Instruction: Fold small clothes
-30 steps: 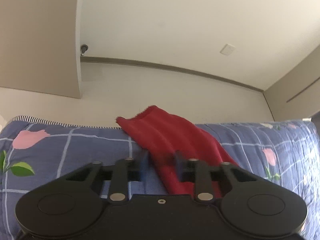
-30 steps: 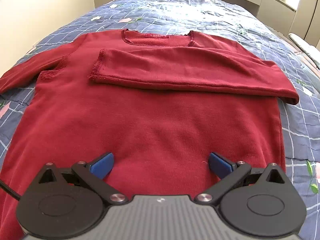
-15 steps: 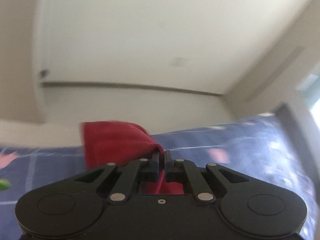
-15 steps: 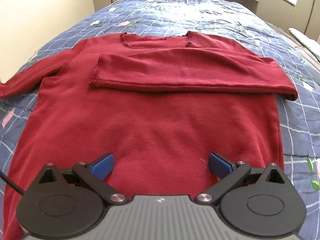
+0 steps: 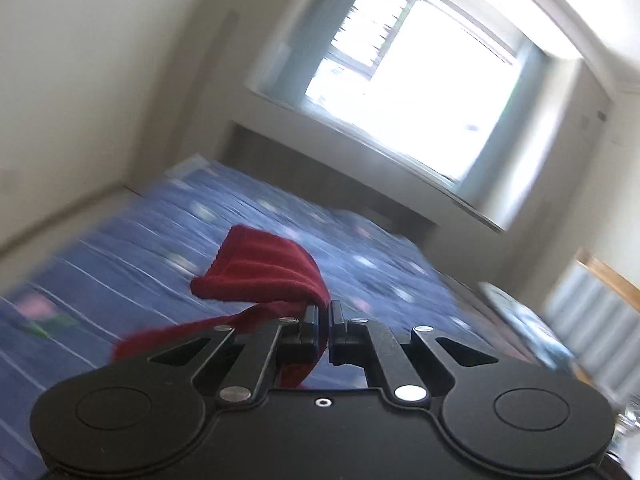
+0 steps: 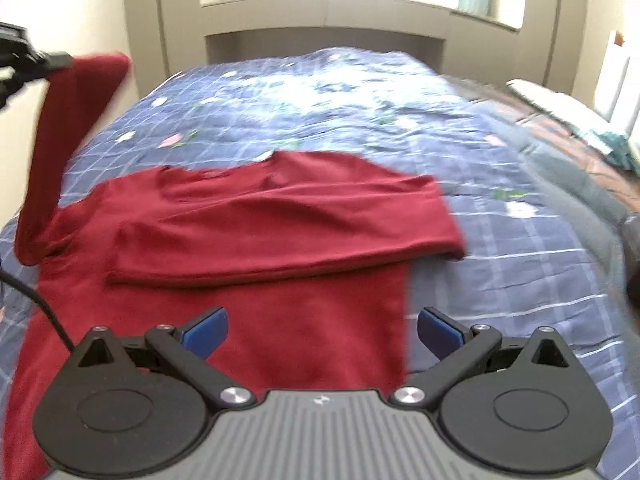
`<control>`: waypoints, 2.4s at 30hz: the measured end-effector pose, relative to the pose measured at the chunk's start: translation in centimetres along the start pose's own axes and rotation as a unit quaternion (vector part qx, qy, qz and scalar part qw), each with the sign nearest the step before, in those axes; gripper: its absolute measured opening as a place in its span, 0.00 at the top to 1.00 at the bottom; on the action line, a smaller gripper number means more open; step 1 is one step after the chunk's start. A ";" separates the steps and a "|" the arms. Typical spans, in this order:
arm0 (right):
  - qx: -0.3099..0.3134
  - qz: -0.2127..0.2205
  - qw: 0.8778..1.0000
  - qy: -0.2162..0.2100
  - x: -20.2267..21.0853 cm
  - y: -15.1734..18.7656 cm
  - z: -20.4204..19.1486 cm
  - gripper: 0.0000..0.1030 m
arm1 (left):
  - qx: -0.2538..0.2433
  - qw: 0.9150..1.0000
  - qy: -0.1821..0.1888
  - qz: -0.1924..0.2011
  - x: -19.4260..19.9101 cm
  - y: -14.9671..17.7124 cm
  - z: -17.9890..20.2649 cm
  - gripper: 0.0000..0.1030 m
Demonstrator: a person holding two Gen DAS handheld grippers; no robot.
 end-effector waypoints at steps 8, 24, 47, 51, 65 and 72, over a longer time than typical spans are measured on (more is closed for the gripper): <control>-0.029 -0.034 0.999 0.030 -1.6 1.7 5.0 0.00 | 0.041 0.990 0.017 -0.132 -9.4 10.1 4.4 0.97; 0.022 -0.010 0.999 -0.049 -4.4 -1.7 1.4 0.00 | 0.116 0.978 -0.076 -0.154 -6.3 12.0 1.4 0.22; 0.120 0.088 0.977 -0.151 -8.0 -9.5 -9.5 0.89 | 0.243 0.937 -0.213 -0.131 -1.2 8.5 -14.9 0.83; 0.057 0.038 0.991 -0.114 -9.7 -8.0 -6.4 0.86 | 0.229 0.946 -0.215 -0.083 0.1 8.0 -13.9 0.86; 0.082 0.049 0.994 -0.054 -9.9 -6.7 -4.1 0.03 | 0.211 0.922 -0.307 -0.110 2.0 9.8 -13.4 0.10; 0.104 0.013 0.994 0.000 -11.2 -5.1 -2.8 0.00 | 0.217 0.890 -0.381 -0.128 4.5 12.0 -13.6 0.05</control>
Point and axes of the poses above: each gripper's, at about its wrist camera, not at the fingertips, and x roughly against the way its jaws point, z to its right, y to its underside, the point moved 2 cm from there along -x, roughly the way its jaws point, and after that the axes turned 13 degrees about y, right-handed, at the moved point
